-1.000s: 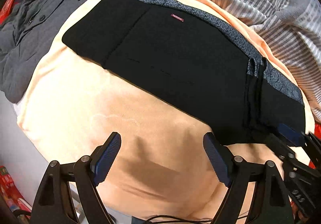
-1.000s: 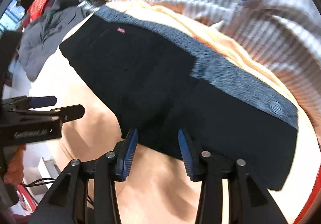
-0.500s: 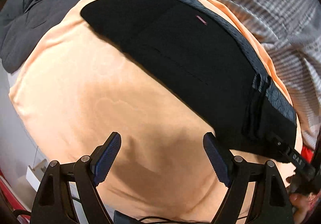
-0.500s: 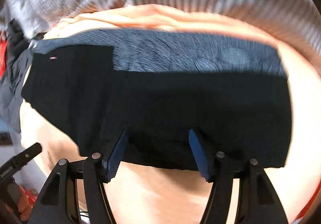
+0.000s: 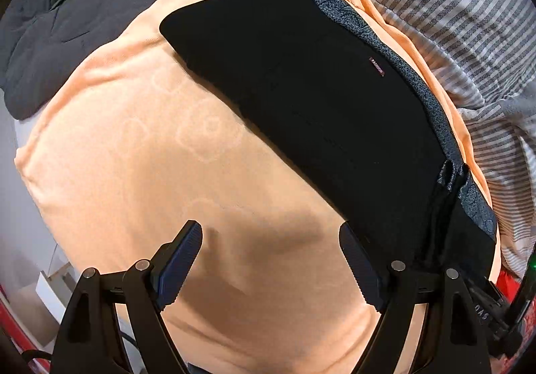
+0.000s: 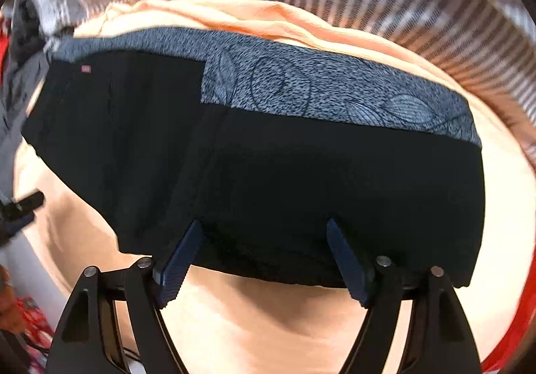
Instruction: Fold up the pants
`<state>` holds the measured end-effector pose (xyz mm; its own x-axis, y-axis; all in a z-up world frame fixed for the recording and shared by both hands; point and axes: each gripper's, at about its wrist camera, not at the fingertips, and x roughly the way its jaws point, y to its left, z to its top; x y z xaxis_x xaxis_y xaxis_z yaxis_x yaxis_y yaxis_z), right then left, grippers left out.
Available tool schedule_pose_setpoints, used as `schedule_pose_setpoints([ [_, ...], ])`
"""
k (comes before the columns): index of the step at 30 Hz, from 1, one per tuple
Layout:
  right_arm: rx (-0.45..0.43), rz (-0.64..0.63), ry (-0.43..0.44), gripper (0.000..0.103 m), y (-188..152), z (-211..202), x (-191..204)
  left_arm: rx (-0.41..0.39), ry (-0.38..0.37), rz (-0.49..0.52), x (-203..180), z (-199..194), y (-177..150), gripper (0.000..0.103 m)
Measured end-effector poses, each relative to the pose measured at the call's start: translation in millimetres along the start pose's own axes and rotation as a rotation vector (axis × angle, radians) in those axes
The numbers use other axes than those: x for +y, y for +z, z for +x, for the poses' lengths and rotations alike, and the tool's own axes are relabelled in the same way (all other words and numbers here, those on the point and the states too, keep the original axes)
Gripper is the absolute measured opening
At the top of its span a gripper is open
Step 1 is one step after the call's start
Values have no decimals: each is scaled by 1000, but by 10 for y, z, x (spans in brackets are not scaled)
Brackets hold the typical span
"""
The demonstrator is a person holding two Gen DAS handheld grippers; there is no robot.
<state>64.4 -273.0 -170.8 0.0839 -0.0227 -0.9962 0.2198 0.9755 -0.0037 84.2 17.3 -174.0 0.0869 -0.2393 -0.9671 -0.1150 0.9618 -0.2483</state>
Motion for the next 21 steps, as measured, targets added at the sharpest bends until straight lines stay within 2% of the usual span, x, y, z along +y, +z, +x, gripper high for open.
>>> schedule_pose_setpoints([
  [11,8,-27,-47,84,19,77,187,9,-18,-19,94,41,108,85],
  [16,11,-30,-62,85,20,110,276,2,-83,-36,204,23,211,85],
  [21,10,-52,-66,89,-11,135,326,0,-101,-69,316,49,307,85],
])
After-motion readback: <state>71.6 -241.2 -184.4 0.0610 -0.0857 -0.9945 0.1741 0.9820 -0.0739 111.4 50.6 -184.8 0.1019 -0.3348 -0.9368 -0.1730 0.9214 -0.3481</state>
